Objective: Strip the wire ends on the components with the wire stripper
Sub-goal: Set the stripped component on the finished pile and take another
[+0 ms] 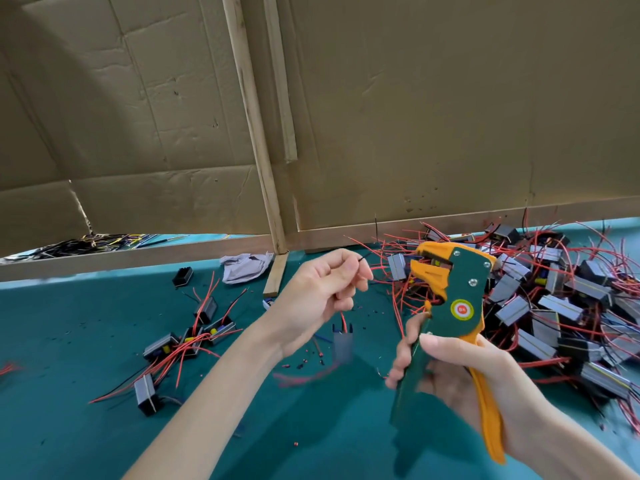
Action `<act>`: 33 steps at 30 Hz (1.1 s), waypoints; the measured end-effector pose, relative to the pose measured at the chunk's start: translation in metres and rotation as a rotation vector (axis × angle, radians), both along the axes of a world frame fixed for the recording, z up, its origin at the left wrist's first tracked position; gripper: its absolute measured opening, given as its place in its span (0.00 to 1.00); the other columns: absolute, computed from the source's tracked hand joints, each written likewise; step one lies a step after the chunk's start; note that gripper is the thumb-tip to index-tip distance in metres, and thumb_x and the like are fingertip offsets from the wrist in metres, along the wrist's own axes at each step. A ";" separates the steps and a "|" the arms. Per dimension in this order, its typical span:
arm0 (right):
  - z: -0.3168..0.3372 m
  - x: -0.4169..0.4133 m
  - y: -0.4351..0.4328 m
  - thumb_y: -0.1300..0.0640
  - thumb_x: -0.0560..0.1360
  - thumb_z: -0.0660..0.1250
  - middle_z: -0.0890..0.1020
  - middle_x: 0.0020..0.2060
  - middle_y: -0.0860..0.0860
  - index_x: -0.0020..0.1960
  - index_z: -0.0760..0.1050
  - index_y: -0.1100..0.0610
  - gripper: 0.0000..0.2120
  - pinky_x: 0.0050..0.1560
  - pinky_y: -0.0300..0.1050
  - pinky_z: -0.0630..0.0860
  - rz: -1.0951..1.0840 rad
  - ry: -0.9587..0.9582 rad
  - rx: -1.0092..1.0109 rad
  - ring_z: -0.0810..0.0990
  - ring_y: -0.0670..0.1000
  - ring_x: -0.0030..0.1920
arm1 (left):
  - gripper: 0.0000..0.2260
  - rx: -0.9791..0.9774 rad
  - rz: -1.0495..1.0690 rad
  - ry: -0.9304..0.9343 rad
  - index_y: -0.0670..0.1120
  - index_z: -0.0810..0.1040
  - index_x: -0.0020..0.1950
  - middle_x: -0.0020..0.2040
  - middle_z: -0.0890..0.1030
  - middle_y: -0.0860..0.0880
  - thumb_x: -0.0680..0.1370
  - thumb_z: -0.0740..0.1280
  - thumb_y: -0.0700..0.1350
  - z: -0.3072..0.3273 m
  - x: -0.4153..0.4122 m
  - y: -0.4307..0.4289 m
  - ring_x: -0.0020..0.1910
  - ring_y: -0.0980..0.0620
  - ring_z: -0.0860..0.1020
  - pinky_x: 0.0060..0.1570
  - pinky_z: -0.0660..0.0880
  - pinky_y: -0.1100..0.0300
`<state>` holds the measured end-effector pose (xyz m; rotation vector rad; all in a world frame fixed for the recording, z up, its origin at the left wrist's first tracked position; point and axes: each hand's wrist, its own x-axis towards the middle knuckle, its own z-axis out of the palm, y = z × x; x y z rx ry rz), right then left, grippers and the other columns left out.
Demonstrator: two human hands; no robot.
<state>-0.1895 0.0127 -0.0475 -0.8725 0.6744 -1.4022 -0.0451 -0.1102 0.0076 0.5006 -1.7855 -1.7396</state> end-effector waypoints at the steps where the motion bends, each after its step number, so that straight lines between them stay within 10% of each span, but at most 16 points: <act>1: -0.005 -0.011 -0.003 0.54 0.61 0.82 0.78 0.37 0.64 0.43 0.78 0.61 0.18 0.46 0.59 0.79 -0.066 -0.009 -0.060 0.80 0.64 0.39 | 0.10 -0.058 0.027 -0.013 0.44 0.78 0.43 0.35 0.75 0.53 0.76 0.61 0.49 0.002 0.001 -0.001 0.32 0.58 0.64 0.33 0.63 0.68; 9: -0.003 -0.007 0.003 0.55 0.56 0.83 0.78 0.35 0.67 0.42 0.78 0.64 0.22 0.42 0.60 0.79 0.000 0.089 -0.005 0.80 0.65 0.36 | 0.08 -0.258 0.104 -0.018 0.46 0.83 0.45 0.41 0.85 0.54 0.69 0.69 0.46 0.005 0.006 -0.001 0.41 0.63 0.80 0.40 0.72 0.72; 22: 0.003 -0.006 0.007 0.54 0.58 0.83 0.78 0.36 0.67 0.42 0.79 0.63 0.20 0.43 0.58 0.79 0.065 0.186 0.034 0.80 0.65 0.37 | 0.08 -0.374 -0.002 -0.154 0.42 0.82 0.45 0.30 0.77 0.60 0.75 0.67 0.46 0.013 0.014 -0.002 0.29 0.64 0.70 0.34 0.64 0.74; 28: 0.004 -0.005 0.008 0.54 0.61 0.82 0.79 0.37 0.66 0.43 0.79 0.62 0.19 0.44 0.58 0.79 0.112 0.209 0.047 0.80 0.64 0.38 | 0.07 -0.372 -0.093 -0.259 0.44 0.82 0.43 0.41 0.83 0.55 0.75 0.67 0.46 0.016 0.020 -0.001 0.42 0.59 0.77 0.44 0.71 0.72; 33: 0.003 -0.004 0.010 0.53 0.61 0.81 0.79 0.36 0.66 0.43 0.79 0.62 0.18 0.44 0.57 0.79 0.134 0.238 0.050 0.80 0.64 0.38 | 0.08 -0.355 -0.133 -0.311 0.45 0.81 0.40 0.29 0.75 0.60 0.76 0.65 0.45 0.020 0.021 0.000 0.32 0.57 0.62 0.34 0.62 0.69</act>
